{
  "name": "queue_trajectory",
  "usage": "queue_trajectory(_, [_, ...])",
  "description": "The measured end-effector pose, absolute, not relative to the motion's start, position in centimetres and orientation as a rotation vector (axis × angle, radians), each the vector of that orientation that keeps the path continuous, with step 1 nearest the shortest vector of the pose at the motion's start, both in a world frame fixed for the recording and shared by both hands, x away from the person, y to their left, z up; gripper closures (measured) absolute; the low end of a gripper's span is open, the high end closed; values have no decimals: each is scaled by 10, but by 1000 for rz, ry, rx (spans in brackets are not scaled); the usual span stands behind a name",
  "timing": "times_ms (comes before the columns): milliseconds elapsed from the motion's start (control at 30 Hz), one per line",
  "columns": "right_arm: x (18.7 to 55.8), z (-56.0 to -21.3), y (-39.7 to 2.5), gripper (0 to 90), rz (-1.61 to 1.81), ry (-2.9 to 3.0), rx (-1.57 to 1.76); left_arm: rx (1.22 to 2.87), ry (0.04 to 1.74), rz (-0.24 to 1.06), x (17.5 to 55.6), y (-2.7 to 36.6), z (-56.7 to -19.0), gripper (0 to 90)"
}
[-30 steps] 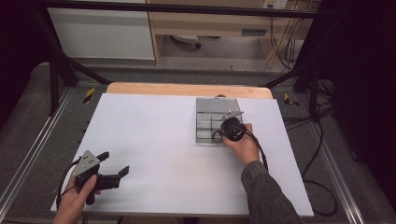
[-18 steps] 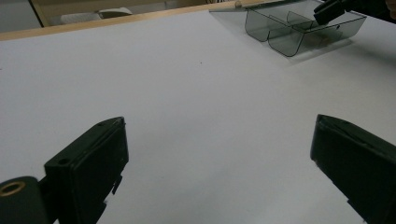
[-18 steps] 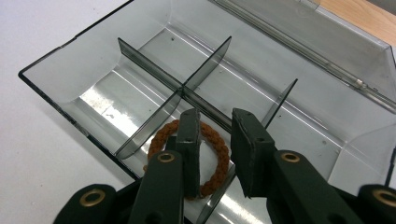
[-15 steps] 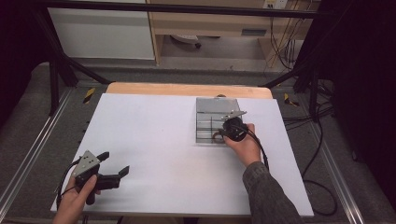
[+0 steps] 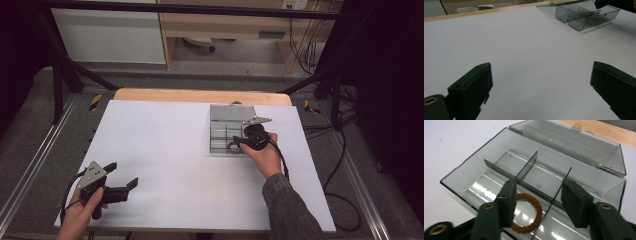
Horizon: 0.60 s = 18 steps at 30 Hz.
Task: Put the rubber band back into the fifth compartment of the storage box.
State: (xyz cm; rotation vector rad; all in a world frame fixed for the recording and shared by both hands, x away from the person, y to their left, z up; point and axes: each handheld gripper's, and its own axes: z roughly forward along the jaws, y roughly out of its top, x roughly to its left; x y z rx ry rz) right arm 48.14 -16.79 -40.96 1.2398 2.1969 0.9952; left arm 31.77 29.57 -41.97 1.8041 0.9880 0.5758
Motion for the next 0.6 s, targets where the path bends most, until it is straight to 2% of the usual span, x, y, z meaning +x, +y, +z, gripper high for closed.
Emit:
queue_trajectory(500, [469,-383,-184,84,1216,2068,1304,1792,995,586,318,297,-419,42])
queue_trajectory(600, [464,-377,-188,54,1243,2064,1280,1791,996,587,318,297,-419,42])
